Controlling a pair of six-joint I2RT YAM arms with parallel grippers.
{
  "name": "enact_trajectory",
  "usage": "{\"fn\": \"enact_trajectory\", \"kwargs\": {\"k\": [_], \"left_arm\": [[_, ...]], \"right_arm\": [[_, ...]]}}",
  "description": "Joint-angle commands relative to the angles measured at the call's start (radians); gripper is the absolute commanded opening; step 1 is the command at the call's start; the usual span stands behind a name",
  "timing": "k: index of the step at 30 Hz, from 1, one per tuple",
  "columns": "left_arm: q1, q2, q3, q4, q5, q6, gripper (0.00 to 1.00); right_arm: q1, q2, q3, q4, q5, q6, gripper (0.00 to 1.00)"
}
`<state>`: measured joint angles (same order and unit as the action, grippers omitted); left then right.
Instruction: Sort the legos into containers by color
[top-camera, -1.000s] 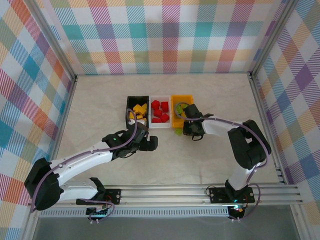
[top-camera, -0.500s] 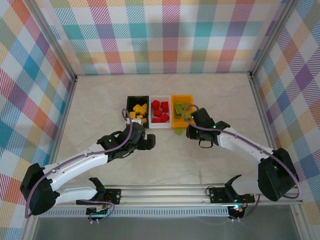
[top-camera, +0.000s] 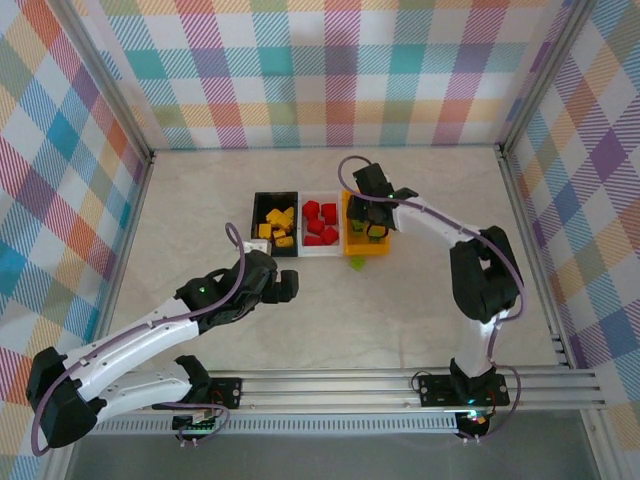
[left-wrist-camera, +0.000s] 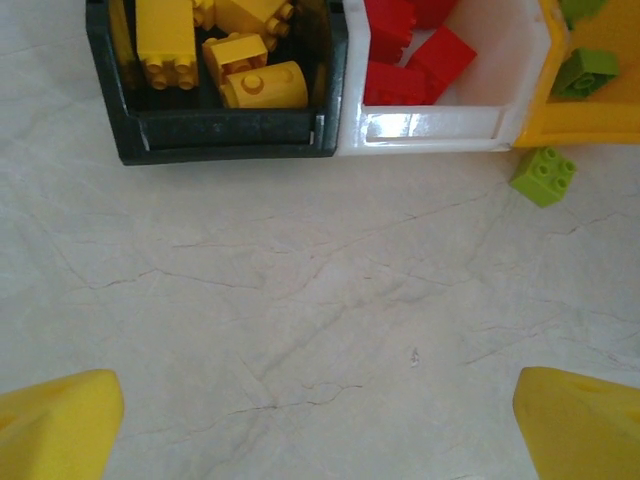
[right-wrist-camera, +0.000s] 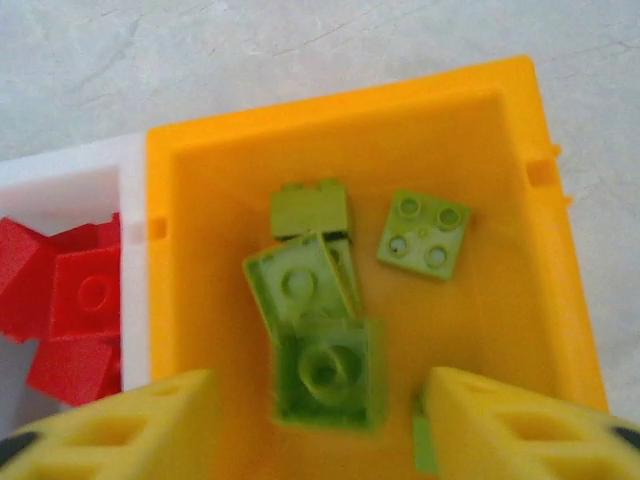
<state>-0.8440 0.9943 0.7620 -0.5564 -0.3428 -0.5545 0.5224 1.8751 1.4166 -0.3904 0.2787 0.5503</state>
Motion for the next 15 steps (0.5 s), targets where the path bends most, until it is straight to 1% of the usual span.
{"fn": "enact_trajectory", "kwargs": {"k": [1, 4, 9, 12, 15], "left_arm": [[-0.001, -0.007, 0.012, -0.049, -0.04, 0.003, 1.0], [-0.002, -0.009, 0.012, -0.04, -0.047, 0.004, 1.0], [-0.002, -0.02, -0.009, -0.008, -0.048, 0.0, 1.0], [-0.001, -0.015, -0.016, 0.0, -0.043, 0.002, 1.0], [-0.001, -0.011, -0.025, -0.005, -0.045, 0.002, 1.0]], "right_arm": [[0.002, -0.053, 0.023, -0.033, 0.02, 0.026, 0.68], [0.027, -0.142, -0.067, -0.041, 0.031, 0.068, 0.71], [0.118, -0.276, -0.279, -0.041, 0.08, 0.187, 0.73], [0.159, -0.305, -0.38, -0.031, 0.078, 0.274, 0.75], [0.175, -0.287, -0.435, 0.025, 0.051, 0.302, 0.76]]}}
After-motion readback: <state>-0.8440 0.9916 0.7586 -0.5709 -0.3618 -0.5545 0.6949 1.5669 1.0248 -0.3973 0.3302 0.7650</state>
